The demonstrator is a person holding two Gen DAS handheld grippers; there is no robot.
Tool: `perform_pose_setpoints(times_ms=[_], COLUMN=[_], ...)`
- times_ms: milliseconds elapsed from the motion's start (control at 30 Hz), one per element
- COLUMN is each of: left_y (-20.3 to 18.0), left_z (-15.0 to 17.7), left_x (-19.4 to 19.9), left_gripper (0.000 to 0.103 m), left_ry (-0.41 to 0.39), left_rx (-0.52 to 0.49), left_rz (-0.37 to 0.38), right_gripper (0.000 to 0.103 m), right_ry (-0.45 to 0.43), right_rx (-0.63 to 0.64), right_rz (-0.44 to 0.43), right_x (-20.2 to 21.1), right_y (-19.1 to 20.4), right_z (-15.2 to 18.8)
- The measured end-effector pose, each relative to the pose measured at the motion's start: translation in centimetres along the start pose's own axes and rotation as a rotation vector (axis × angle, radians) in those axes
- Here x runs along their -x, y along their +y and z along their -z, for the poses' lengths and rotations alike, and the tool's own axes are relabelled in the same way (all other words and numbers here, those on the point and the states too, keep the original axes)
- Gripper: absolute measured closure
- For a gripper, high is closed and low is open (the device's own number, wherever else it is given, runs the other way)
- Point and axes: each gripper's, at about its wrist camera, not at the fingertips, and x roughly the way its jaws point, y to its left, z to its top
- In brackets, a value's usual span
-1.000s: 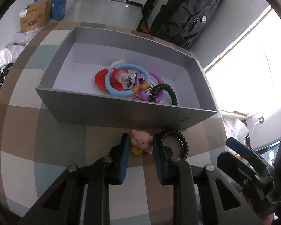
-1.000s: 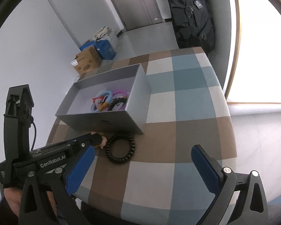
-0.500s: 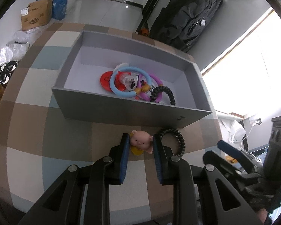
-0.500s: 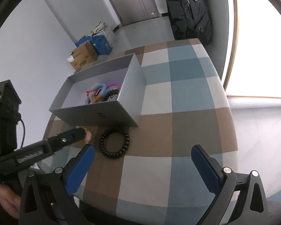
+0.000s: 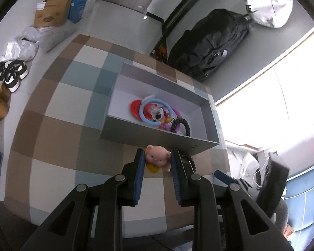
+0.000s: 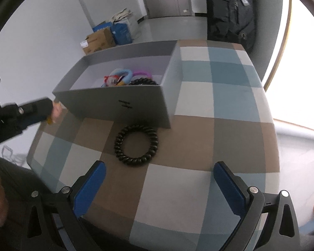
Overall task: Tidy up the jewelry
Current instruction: 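Lift the pink pig with the left gripper while the right gripper grasps the last black bracelet, then carry the pig and bracelet over the gray box with both grippers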
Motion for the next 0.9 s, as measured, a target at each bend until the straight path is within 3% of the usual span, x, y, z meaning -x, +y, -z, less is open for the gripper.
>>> perform_pose_setpoints(times_ms=[267,433,533,667,700,900], left_y=[0.5,1.2,1.4,1.4,1.3,1.3], left_z=[0.0,-0.1,0.0,0.0,0.0,0.0], left_x=[0.8,1.2,1.4,1.5,1.5,1.6], left_gripper=[0.083,0.083,0.083,0.083,0.083,0.083], left_ry=[-0.012,-0.015,-0.015,-0.014,-0.014,-0.012], left_rx=[0.005,0.011,0.013,0.006,0.003,-0.003], left_rz=[0.0,-0.003,0.001,0.007,0.01,0.016], right_gripper=[0.003,0.02,0.033,0.042,0.051,0.056], right_ry=[-0.005,-0.013,-0.026,-0.033,-0.037,-0.041], right_rx=[0.059,0.144,0.181,0.184,0.184,0.189], right_rz=[0.052,0.124,0.104,0.093,0.092,0.084], right_x=[-1.4,-2.2,-2.3,-2.4,-2.3,-2.2], right_y=[2.1,4.4,5.3,5.7,5.7,5.8], right_z=[-0.8,-0.9,-0.9,-1.0,-1.0,-1.0])
